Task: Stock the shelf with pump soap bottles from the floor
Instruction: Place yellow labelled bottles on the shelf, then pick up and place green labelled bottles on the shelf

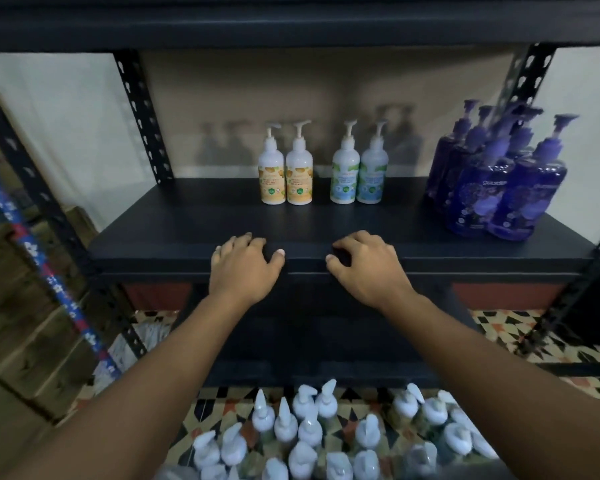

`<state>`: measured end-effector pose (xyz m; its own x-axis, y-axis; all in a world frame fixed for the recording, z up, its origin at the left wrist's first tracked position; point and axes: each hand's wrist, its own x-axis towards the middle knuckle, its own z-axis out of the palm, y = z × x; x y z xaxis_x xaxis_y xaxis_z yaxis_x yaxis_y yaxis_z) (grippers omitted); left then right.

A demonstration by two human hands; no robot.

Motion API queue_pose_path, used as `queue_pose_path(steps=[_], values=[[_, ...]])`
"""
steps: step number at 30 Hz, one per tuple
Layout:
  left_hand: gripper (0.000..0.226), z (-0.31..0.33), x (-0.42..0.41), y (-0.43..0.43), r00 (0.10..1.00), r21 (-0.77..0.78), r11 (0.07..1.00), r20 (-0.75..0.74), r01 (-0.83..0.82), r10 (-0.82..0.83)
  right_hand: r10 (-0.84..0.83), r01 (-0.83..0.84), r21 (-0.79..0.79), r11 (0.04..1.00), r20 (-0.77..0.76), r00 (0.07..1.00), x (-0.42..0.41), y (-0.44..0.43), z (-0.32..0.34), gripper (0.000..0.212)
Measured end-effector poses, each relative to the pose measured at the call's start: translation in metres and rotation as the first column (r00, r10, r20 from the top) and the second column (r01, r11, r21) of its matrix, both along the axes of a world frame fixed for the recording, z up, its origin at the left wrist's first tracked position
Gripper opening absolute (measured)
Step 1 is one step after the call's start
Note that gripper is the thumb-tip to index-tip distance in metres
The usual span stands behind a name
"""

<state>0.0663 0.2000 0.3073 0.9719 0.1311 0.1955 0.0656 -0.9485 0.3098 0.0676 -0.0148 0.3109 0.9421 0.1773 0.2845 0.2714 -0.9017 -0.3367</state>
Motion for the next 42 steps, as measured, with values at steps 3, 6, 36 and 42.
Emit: queue_pose_path(steps=[3, 6, 36, 42], values=[[0.065, -0.007, -0.042, -0.016, 0.999, -0.066, 0.997, 0.031, 0.040, -0.038, 0.025, -0.026, 0.043, 0.999, 0.015, 1.000, -0.043, -0.028, -0.009, 0.042], [0.055, -0.020, -0.082, -0.039, 0.992, -0.194, 0.974, 0.071, 0.113, -0.101, 0.042, -0.038, 0.109, 0.993, -0.032, 0.999, -0.084, -0.056, -0.023, 0.038], [0.038, -0.227, -0.095, -0.275, 0.732, -0.455, 0.804, -0.382, 0.382, -0.564, -0.444, 0.832, 0.338, 0.440, -0.723, 0.529, -0.178, -0.253, -0.269, 0.038], [0.075, -0.286, -0.042, -0.279, 0.700, -0.102, 0.783, -0.387, 0.614, -0.600, -0.458, 0.876, 0.289, 0.385, -0.765, 0.453, -0.153, -0.264, -0.336, 0.054]])
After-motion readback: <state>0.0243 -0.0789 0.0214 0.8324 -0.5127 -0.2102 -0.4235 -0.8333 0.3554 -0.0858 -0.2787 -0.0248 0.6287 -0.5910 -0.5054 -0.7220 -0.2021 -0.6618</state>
